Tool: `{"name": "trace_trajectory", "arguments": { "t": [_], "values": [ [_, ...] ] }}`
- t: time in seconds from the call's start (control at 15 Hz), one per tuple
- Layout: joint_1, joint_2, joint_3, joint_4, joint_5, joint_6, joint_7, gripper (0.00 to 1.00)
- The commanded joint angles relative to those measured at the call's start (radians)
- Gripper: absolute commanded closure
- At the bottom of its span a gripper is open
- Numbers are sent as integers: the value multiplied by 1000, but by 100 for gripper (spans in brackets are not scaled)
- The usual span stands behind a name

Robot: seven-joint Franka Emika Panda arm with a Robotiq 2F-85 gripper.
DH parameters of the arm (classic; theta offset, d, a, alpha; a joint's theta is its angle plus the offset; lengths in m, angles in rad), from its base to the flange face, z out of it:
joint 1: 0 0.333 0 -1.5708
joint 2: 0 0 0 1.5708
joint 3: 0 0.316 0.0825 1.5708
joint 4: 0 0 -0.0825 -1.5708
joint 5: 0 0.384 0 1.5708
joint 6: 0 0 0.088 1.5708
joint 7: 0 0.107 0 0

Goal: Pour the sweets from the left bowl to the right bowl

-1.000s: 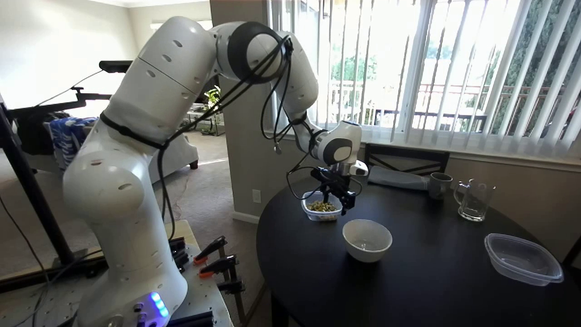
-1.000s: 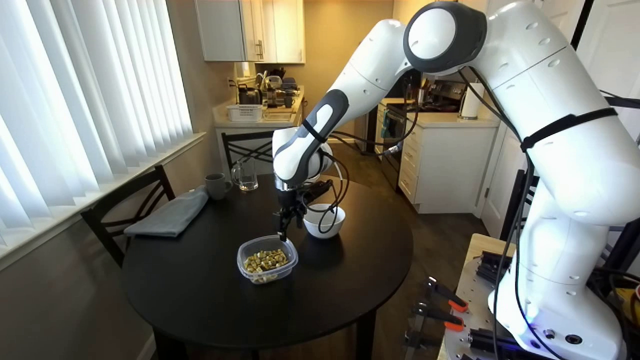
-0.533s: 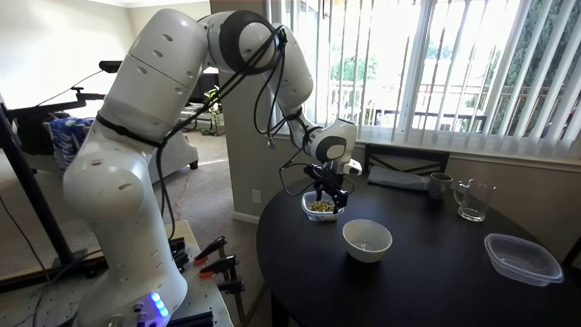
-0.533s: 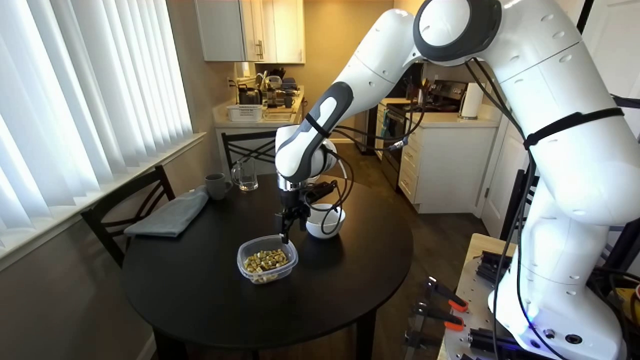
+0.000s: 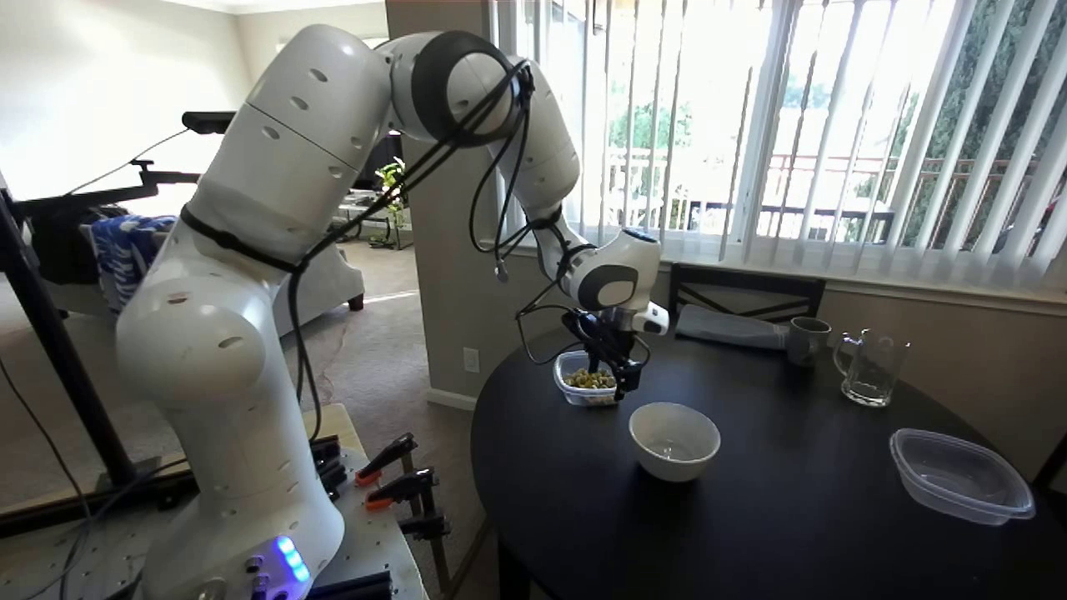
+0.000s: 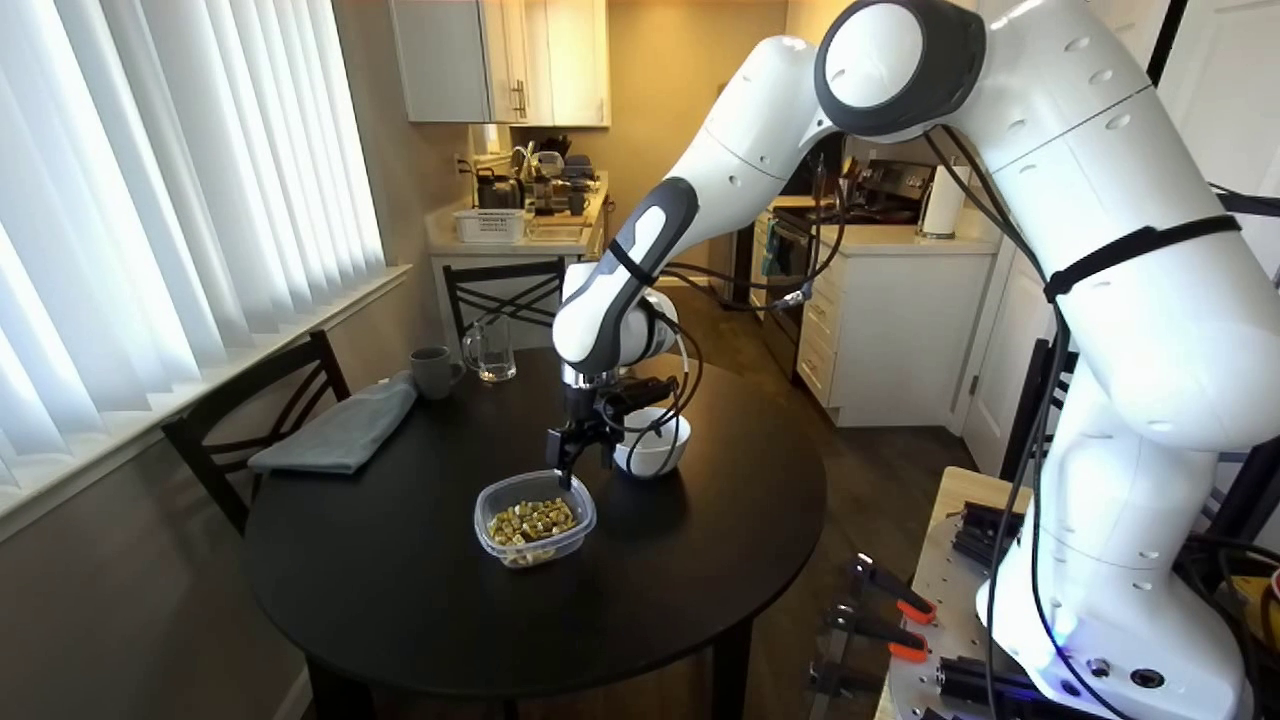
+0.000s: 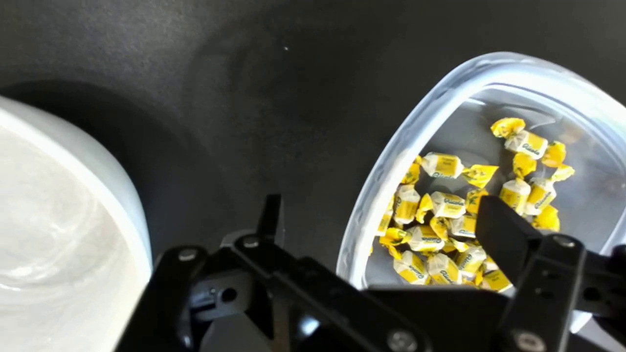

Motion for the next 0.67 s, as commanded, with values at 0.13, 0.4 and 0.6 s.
{"name": "trace_trajectory", "arguments": {
  "t": [0.13, 0.4, 0.6],
  "values": [
    [3, 45, -21, -6, 27, 50, 34, 26],
    [3, 44, -12, -20, 31, 62, 36, 47],
    [1, 27, -6, -39, 36, 70, 39, 66]
  ]
}}
